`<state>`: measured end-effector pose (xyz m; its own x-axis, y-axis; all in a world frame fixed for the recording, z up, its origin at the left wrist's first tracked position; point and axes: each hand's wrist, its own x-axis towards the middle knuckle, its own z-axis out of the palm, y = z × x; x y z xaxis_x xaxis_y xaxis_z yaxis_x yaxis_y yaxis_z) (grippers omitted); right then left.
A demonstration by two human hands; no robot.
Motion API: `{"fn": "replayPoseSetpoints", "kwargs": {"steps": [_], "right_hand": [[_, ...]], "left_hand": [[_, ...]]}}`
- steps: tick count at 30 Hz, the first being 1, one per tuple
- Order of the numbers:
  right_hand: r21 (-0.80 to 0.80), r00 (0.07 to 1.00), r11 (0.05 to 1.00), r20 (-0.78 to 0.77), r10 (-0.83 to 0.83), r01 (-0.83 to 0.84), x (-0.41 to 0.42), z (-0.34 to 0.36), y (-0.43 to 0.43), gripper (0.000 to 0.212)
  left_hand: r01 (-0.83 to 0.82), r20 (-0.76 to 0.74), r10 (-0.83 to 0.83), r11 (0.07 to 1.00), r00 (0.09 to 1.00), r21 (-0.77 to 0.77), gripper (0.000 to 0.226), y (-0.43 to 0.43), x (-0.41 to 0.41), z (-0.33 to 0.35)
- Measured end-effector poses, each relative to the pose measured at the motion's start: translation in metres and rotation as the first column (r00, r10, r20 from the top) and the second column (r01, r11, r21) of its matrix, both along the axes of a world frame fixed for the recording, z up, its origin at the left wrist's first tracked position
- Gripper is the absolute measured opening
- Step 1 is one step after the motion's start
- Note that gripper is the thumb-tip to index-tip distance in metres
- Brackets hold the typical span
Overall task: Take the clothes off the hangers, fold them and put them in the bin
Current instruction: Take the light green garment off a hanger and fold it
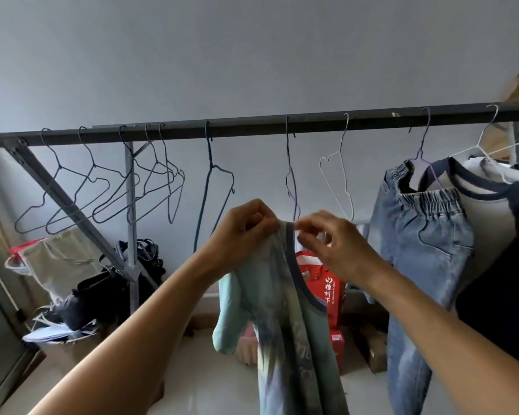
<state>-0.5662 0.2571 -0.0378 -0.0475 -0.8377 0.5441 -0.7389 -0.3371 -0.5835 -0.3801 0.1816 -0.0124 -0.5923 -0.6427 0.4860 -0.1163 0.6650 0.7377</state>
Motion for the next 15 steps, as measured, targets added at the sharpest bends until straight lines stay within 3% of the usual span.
{"fn": "replayPoseSetpoints", "kwargs": {"steps": [2, 5, 10, 15], "right_hand": [[0.082, 0.983, 0.989, 0.146, 0.108, -0.121, 0.018, -0.011, 0.000, 0.017], [0.068, 0.949, 0.985, 0.285, 0.134, -0.159, 0.035, -0.022, -0.002, 0.017], [0.041, 0.878, 0.958, 0.412, 0.244, -0.285, 0.081, -0.027, -0.007, 0.007], [-0.005, 0.822, 0.947, 0.494, 0.282, -0.322, 0.120, -0.031, -0.011, 0.010]], "left_hand": [[0.012, -0.014, -0.012, 1.000, 1.000, -0.006, 0.010, 0.004, 0.012, -0.003], [0.012, -0.052, -0.011, 1.000, 0.999, 0.021, 0.009, 0.009, 0.030, -0.008], [-0.020, -0.064, 0.028, 0.992, 0.998, 0.123, 0.008, 0.020, 0.063, -0.021], [-0.054, -0.093, 0.084, 0.956, 0.992, 0.290, 0.035, 0.023, 0.104, -0.024]]}}
